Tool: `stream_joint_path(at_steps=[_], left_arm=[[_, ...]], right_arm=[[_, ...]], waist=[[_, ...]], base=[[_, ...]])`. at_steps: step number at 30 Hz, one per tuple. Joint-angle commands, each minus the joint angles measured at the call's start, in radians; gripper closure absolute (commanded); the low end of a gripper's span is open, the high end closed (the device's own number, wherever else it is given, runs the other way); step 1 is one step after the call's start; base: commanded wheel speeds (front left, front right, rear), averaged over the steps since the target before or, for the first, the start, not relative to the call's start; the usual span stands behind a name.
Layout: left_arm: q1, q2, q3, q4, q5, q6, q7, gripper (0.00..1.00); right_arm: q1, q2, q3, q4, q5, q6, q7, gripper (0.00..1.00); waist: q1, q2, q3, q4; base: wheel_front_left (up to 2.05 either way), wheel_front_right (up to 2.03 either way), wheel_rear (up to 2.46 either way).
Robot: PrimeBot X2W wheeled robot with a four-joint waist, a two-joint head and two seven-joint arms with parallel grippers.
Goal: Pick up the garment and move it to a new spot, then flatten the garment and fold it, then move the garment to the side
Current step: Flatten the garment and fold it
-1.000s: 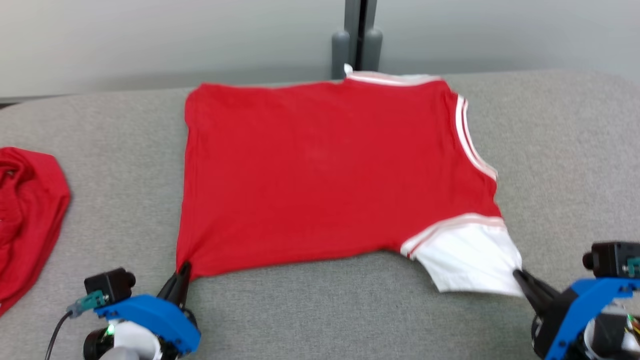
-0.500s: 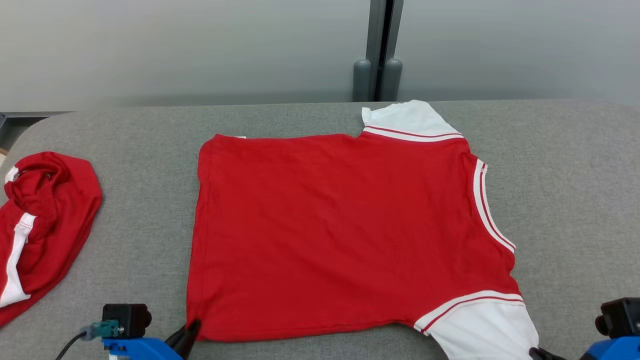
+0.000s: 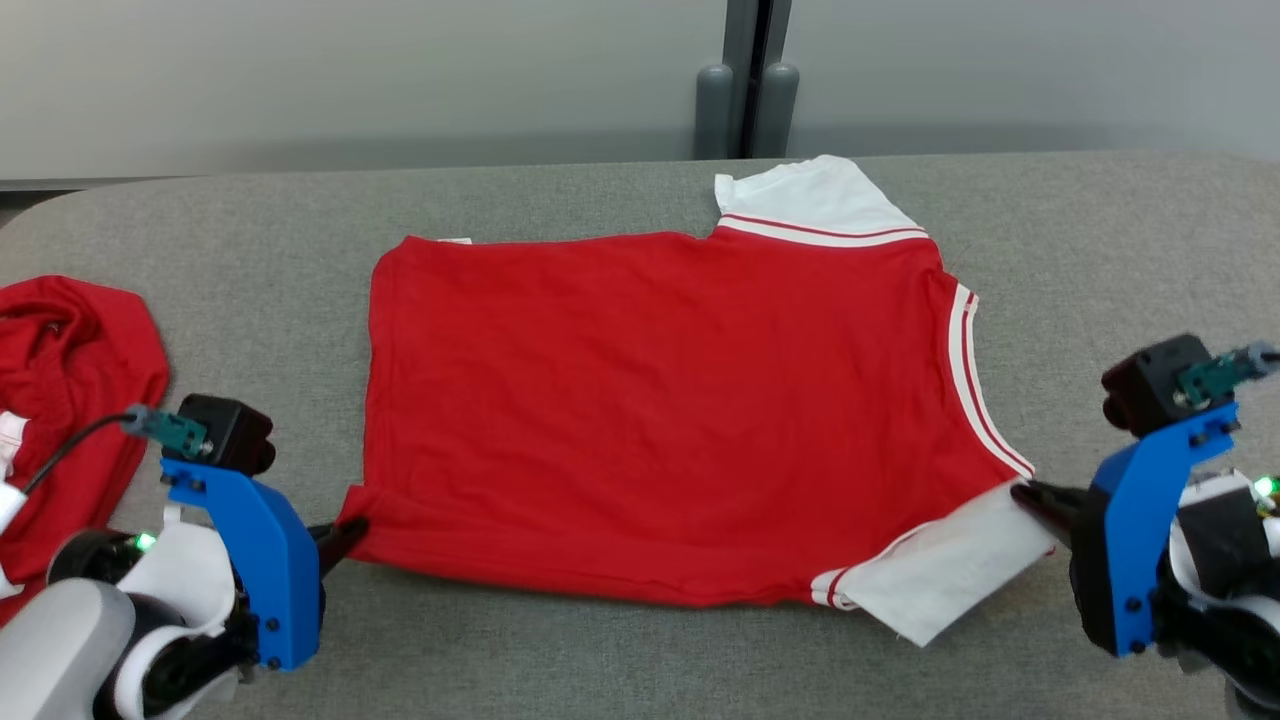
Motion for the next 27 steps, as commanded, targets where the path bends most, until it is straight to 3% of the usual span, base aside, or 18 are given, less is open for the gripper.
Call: stream_joint_path(at_steps=[1, 12, 27], left_arm=[[-0.038, 0.011, 0.003, 0.002, 0.007, -0.005, 0.017, 1.00], [-0.152, -0.040, 0.028, 0.073, -0.080, 0.002, 0.098, 1.00], [-0.251, -0.088, 0.046, 0.210, -0.077, 0.075, 0.105, 1.00]], right_arm=[[-0.044, -0.006, 0.007, 0.020, 0.019, 0.001, -0.007, 1.00], [-0.356, -0.049, 0.093, 0.261, 0.085, 0.001, -0.155, 1.00], [-0.533, -0.103, 0.200, 0.450, 0.120, 0.001, -0.374, 1.00]], waist=[[-0.0001, 0.0000, 0.013, -0.008], [-0.0001, 0.0000, 0.078, -0.022], [-0.0001, 0.0000, 0.160, -0.018]], base=[[0.00, 0.00, 0.00], [0.00, 0.00, 0.00], [0.00, 0.00, 0.00]])
